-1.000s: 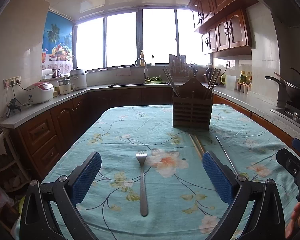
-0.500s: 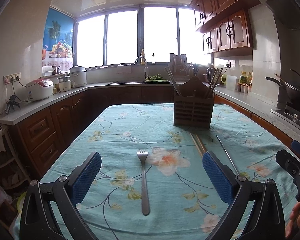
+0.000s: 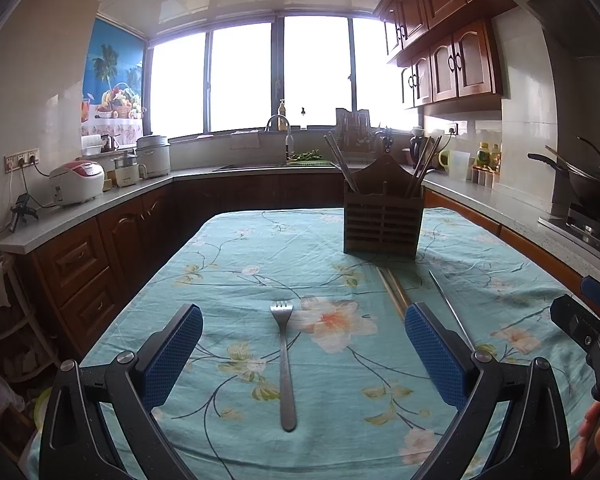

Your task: Organize utensils

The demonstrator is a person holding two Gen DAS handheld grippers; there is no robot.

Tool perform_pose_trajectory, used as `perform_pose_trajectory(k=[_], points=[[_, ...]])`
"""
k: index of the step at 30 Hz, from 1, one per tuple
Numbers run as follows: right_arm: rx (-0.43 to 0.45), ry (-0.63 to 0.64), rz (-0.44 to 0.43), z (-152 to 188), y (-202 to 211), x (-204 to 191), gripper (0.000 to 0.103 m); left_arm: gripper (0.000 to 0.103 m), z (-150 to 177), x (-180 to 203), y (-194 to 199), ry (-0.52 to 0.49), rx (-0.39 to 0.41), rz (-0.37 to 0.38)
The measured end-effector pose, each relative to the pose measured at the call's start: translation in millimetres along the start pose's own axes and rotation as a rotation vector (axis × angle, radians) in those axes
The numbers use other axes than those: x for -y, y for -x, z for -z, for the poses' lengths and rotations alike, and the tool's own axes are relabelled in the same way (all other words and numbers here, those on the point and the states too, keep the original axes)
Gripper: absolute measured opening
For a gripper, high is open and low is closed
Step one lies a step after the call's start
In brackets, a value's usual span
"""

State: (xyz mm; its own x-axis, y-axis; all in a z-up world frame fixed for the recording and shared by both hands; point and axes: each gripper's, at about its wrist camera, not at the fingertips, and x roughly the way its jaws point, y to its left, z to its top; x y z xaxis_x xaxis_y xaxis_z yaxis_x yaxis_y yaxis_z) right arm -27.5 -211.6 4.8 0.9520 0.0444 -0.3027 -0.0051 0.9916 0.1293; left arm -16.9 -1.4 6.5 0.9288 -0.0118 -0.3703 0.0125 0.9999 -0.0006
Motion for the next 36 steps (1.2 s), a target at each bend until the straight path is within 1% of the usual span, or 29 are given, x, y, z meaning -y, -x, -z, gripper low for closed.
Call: perform_pose_trajectory(k=[11,36], points=[[0.003,0.002,-0.003,-1.9,-0.7,0.4,0.103,0.102,-1.7,0.1,-0.9,0.018,-0.007,-0.002],[0.000,0.007,-0.010,-1.7,-3.5,-4.5,0.103,0.102,-1.5,4.1,1.2,0.022,-0.008,-0.003]])
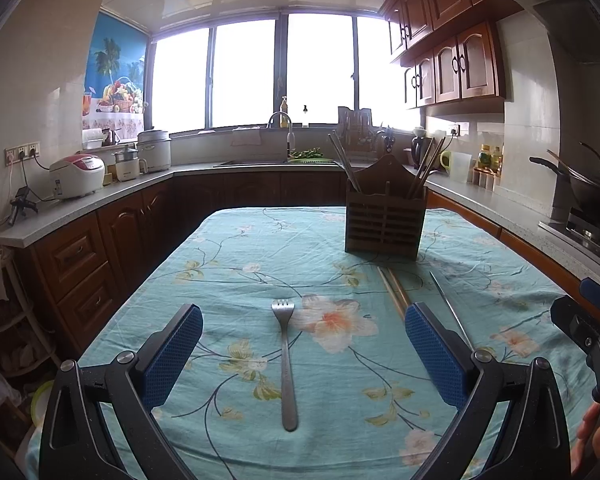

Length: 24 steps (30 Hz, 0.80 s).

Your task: Organize utensils

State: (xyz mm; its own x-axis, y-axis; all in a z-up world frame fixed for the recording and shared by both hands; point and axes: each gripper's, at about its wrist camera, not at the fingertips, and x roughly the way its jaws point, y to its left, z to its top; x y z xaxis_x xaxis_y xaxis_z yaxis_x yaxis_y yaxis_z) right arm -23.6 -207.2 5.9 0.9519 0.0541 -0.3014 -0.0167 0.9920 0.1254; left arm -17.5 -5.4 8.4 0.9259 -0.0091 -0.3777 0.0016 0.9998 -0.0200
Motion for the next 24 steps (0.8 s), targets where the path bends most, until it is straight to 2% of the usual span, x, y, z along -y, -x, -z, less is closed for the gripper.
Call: perform_pose_trajectory(k=[24], points=[[-0.002,-0.010,-0.002,0.7,1.3,0.1,0.103,0.102,-0.6,4.2,-2.6,0.004,-0.015,0.012]])
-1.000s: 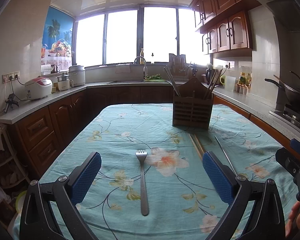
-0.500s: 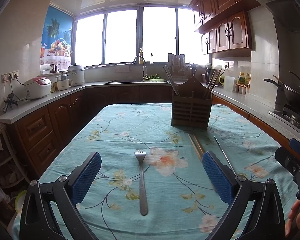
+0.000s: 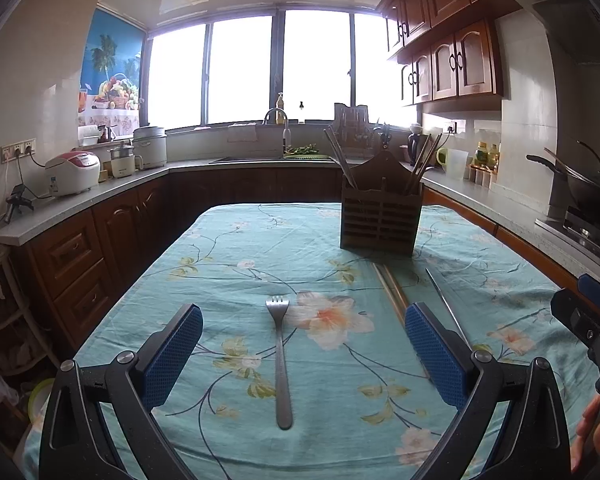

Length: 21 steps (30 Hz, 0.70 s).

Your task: Organize utensils

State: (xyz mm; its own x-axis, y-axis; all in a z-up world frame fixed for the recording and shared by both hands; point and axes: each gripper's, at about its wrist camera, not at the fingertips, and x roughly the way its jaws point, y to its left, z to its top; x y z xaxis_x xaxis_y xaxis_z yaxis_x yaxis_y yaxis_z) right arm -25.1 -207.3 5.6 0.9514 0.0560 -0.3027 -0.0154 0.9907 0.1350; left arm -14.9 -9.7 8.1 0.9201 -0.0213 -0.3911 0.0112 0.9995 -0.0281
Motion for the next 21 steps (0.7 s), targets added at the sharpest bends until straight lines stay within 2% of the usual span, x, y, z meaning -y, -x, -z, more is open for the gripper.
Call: perform_pose_trajectory(k=[21], points=[[-0.019,-0.019,0.007,-2.0,-7.5,5.6,0.103,0.102,-0.9,9.1,-4.5,-0.007,-0.003,0.013]])
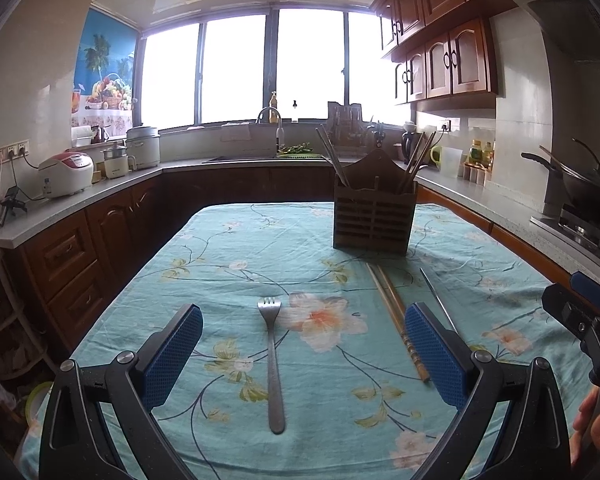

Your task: Organize utensils

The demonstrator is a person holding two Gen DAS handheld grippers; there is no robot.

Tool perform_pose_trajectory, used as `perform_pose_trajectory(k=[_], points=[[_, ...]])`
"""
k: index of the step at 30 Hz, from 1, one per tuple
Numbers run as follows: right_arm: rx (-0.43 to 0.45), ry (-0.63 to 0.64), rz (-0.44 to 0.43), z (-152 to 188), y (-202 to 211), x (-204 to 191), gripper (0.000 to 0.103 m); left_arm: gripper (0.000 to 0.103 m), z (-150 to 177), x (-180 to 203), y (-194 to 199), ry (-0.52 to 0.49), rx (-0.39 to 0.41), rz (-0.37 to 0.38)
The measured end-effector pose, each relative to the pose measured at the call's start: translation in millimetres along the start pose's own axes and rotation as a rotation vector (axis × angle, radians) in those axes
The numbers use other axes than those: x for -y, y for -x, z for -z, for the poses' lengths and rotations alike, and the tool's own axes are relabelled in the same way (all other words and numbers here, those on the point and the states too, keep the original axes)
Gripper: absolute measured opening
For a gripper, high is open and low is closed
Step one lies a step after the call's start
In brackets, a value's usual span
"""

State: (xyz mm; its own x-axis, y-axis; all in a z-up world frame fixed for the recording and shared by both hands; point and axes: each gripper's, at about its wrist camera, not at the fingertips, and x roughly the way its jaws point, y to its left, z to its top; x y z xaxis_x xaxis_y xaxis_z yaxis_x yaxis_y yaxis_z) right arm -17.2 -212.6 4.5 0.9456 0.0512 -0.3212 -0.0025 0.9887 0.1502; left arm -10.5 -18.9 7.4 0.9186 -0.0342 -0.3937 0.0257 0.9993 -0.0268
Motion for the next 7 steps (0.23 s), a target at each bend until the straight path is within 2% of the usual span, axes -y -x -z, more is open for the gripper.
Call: perform_pose_trajectory(k=[7], points=[[-0.017,-0.009,0.001,-2.0,-4.4,2.7,0.103,0.102,-3.6,4.7,-0.8,0.003,-0.009,0.011]])
